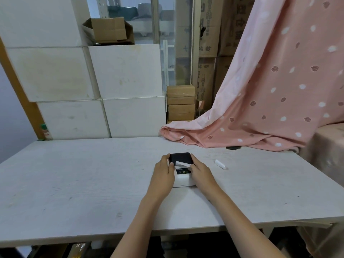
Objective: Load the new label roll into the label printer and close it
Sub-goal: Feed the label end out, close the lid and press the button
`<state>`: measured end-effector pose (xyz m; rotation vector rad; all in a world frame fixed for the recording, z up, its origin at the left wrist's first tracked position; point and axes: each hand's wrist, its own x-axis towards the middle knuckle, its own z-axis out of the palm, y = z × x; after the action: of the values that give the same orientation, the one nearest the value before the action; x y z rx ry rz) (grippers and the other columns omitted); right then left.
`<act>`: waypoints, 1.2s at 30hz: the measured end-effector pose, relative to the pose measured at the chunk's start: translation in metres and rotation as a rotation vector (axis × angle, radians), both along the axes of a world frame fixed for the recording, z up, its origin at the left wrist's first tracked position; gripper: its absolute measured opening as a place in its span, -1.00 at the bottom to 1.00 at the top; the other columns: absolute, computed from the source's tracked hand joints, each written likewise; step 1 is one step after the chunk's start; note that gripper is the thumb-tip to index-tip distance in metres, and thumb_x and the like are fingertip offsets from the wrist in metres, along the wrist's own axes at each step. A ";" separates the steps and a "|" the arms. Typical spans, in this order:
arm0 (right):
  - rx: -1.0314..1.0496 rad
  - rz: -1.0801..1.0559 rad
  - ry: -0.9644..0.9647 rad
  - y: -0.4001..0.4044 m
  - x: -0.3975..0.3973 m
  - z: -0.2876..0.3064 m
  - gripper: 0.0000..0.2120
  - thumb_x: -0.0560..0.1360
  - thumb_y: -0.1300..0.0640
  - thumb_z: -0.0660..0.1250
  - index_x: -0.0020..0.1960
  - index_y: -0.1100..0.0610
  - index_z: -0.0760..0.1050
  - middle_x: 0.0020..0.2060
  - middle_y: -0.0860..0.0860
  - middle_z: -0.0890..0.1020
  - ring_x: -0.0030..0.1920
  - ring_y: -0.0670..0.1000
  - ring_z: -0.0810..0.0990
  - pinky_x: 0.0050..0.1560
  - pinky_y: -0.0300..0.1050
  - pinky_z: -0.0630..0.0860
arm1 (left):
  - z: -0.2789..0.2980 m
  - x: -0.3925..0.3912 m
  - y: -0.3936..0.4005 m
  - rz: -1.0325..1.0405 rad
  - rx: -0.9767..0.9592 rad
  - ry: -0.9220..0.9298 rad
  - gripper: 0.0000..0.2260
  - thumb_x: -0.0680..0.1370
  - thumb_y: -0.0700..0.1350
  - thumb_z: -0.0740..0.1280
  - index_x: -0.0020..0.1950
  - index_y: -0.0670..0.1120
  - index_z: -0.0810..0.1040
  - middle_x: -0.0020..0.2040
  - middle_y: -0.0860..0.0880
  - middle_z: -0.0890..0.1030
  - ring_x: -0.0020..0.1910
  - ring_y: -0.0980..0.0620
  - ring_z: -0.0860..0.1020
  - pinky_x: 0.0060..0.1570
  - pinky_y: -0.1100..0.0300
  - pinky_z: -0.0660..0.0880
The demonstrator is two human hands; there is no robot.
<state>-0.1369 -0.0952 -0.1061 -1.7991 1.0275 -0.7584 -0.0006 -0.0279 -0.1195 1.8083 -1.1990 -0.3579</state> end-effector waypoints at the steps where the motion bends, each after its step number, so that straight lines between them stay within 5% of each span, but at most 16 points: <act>1: 0.007 0.006 0.001 0.000 0.000 0.000 -0.57 0.56 0.17 0.08 0.30 -0.12 0.54 0.04 0.20 0.69 0.02 0.19 0.62 -0.05 -0.01 0.40 | 0.001 0.000 0.001 -0.004 0.004 -0.011 -0.66 0.70 -0.04 0.03 0.47 0.03 0.32 0.19 -0.01 0.56 0.17 -0.11 0.54 0.12 -0.02 0.51; 5: 0.023 0.033 0.000 0.001 -0.002 0.000 -0.56 0.49 0.08 0.07 0.28 -0.14 0.52 -0.05 0.21 0.63 -0.11 0.07 0.52 -0.09 -0.01 0.36 | -0.003 -0.001 0.003 -0.020 0.004 -0.050 -0.58 0.64 0.10 -0.02 0.48 0.04 0.28 0.18 -0.01 0.59 0.16 -0.10 0.55 0.12 -0.08 0.54; 9: 0.056 0.078 -0.031 0.002 -0.006 0.003 -0.53 0.41 -0.01 0.11 0.26 -0.19 0.53 -0.15 0.08 0.60 -0.10 0.03 0.53 -0.05 -0.02 0.39 | 0.002 -0.002 0.004 -0.016 0.002 -0.057 -0.61 0.69 0.02 0.02 0.51 0.01 0.27 0.15 0.01 0.59 0.13 -0.06 0.57 0.07 0.00 0.52; 15: 0.100 0.148 -0.098 0.001 -0.015 0.005 -0.51 0.52 0.18 0.17 0.31 -0.20 0.60 0.17 -0.08 0.74 0.28 0.09 0.64 0.33 0.04 0.50 | 0.004 -0.003 0.005 -0.004 0.011 -0.022 -0.60 0.73 -0.01 0.01 0.58 0.03 0.25 0.20 -0.02 0.61 0.13 -0.03 0.56 0.00 0.13 0.41; 22: 0.070 0.169 -0.108 -0.005 -0.014 -0.001 -0.54 0.62 0.21 0.18 0.32 -0.24 0.60 0.20 -0.07 0.73 0.31 0.08 0.63 0.43 0.12 0.47 | 0.000 0.000 0.003 -0.012 0.036 -0.033 -0.55 0.72 0.04 -0.01 0.63 0.03 0.18 0.33 -0.05 0.59 0.24 -0.11 0.57 0.13 0.05 0.48; 24: 0.049 0.170 -0.108 -0.007 -0.013 -0.004 -0.56 0.63 0.19 0.20 0.33 -0.24 0.60 0.21 -0.05 0.73 0.32 0.11 0.62 0.47 0.19 0.46 | 0.002 -0.001 0.005 -0.024 0.019 -0.040 -0.56 0.73 0.03 -0.01 0.62 0.03 0.21 0.24 -0.02 0.62 0.20 -0.12 0.59 0.07 0.08 0.49; 28: 0.024 0.144 -0.097 -0.005 -0.011 -0.002 -0.61 0.63 0.13 0.25 0.33 -0.26 0.59 0.18 -0.17 0.73 0.28 -0.01 0.66 0.43 0.15 0.52 | 0.003 -0.002 0.007 -0.061 -0.039 -0.087 -0.67 0.73 -0.02 0.00 0.44 0.07 0.40 -0.22 0.19 0.49 -0.24 0.08 0.51 -0.19 0.14 0.40; 32: 0.003 0.122 -0.023 -0.003 -0.008 -0.005 -0.65 0.58 -0.09 0.23 0.32 -0.38 0.51 0.14 -0.16 0.72 0.23 0.00 0.66 0.35 0.18 0.56 | 0.002 0.001 0.006 -0.066 -0.036 -0.068 -0.69 0.72 -0.03 0.00 0.39 0.11 0.43 -0.22 0.19 0.49 -0.26 0.12 0.48 -0.18 0.12 0.41; 36: -0.008 0.118 -0.004 -0.003 -0.009 -0.005 -0.63 0.59 -0.06 0.22 0.34 -0.37 0.49 0.15 -0.20 0.72 0.23 -0.04 0.65 0.36 0.13 0.56 | 0.004 -0.001 0.009 -0.073 -0.043 -0.073 -0.69 0.72 -0.06 0.01 0.37 0.13 0.43 -0.17 0.17 0.53 -0.20 0.15 0.50 -0.19 0.19 0.38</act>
<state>-0.1455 -0.0983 -0.1108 -1.8469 0.9076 -0.6947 -0.0014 -0.0189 -0.1156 1.7566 -1.3167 -0.3080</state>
